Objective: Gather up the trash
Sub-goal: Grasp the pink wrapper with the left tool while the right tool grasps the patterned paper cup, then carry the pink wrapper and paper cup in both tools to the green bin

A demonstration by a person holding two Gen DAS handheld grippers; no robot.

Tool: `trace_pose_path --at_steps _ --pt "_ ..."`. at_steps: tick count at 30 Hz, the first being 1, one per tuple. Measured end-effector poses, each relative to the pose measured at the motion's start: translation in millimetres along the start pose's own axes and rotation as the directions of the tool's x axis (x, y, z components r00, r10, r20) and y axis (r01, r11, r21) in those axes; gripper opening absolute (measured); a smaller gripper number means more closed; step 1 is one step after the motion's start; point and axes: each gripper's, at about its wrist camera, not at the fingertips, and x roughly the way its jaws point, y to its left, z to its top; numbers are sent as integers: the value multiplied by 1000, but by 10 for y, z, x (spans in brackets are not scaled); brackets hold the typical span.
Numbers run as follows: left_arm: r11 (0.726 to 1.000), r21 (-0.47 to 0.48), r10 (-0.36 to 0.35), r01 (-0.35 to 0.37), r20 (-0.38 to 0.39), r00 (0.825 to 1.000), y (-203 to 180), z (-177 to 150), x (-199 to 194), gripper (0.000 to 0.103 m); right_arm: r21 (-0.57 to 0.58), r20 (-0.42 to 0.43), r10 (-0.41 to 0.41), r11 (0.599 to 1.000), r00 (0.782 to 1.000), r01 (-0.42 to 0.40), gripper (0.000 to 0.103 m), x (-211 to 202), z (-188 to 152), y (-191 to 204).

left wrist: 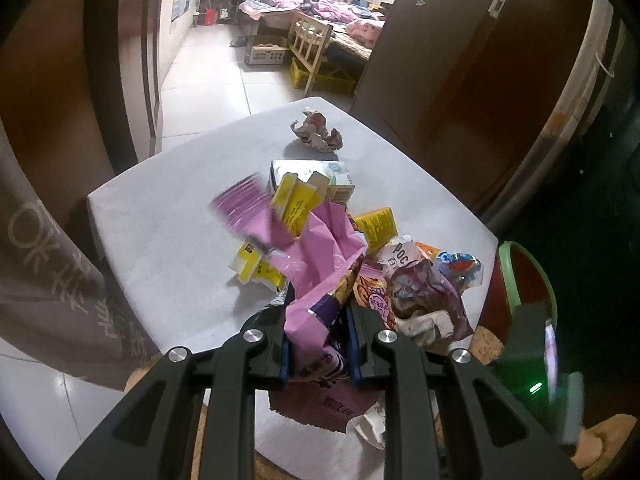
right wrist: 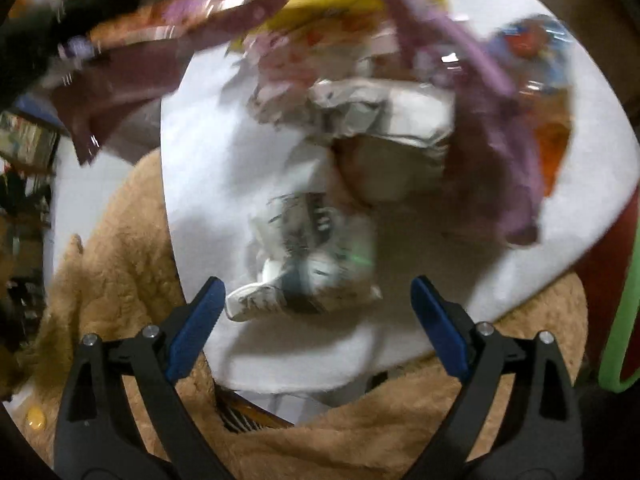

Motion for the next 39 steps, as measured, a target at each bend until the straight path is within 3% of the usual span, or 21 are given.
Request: trace_pose_path --at_steps 3,5,10,16,19,29,34,39 --pt "1000 -7 -4 3 -7 1000 11 -16 22 18 -55 -50 -47 998 998 44 92 213 -16 136" --pt "1000 -7 -6 6 -10 1000 4 -26 39 18 -67 -41 -63 996 997 61 84 255 -15 170" --pt "1000 -3 -4 4 -22 1000 10 -36 90 18 -59 71 -11 998 997 15 84 29 -32 143" --pt "1000 -24 7 -7 -20 1000 59 -26 78 18 -23 218 50 999 975 -46 83 -464 -48 68" --pt "1000 -23 11 -11 9 1000 45 5 6 18 2 307 67 997 949 -71 84 -766 12 12" --pt "1000 -16 17 -15 95 995 -47 186 -204 18 41 559 89 990 824 -135 84 -1725 419 -176" --pt "1000 -12 6 -4 158 987 -156 356 -357 18 67 609 103 981 786 -181 84 -1842 477 -311" --pt "1000 7 -14 13 203 979 -298 479 -459 18 98 634 102 973 766 -211 84 -1897 458 -469"
